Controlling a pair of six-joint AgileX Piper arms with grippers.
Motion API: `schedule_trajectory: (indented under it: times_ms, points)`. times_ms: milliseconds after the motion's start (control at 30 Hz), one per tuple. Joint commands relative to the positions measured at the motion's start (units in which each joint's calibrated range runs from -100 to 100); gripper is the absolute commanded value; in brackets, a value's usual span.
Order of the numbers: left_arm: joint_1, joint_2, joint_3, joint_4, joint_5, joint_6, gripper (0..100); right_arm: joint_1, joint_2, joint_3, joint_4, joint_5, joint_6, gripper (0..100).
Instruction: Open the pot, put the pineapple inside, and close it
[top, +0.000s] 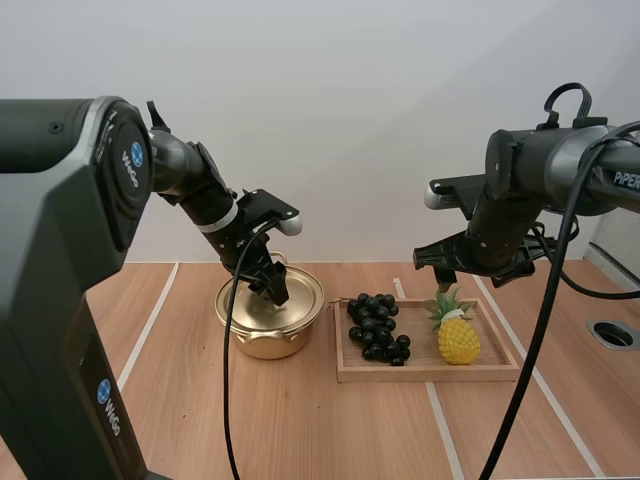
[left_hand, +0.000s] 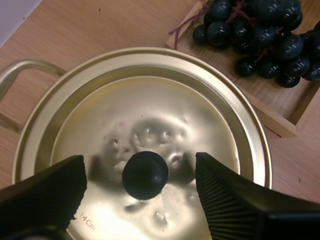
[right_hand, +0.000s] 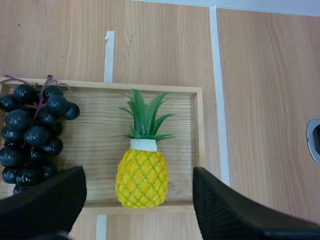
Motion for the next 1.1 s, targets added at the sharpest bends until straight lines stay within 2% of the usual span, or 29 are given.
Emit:
schedule_trajectory:
  times_ms: [0, 833, 967, 1000, 1033, 1067]
  points:
    - [0.03, 0.0, -0.4, -1.3, -0.6, 0.3, 100, -0.2, -0.5, 0.2, 0.0, -0.3, -0.4, 100]
    - [0.03, 3.3, -0.4, -1.6, -2.7, 1.4, 100, -0.2, -0.5, 0.2, 0.1, -2.0, -0.5, 100]
    - [0.03, 3.3, -0.4, -0.6, 0.8, 1.4, 100, -0.2, -0.5, 0.2, 0.1, -2.0, -0.5, 100]
    - [0.03, 3.3, -0.4, -0.3, 1.9, 1.0, 86, -0.2, -0.5, 0.2, 0.1, -2.0, -0.5, 100]
    - [0.03, 3.3, -0.4, 0.2, 2.3, 0.5, 67, -0.2, -0.5, 0.2, 0.1, -2.0, -0.5, 100]
    - [0.03, 3.2, -0.4, 0.8, 2.3, -0.8, 41, -0.2, -0.5, 0.2, 0.1, -2.1, -0.5, 100]
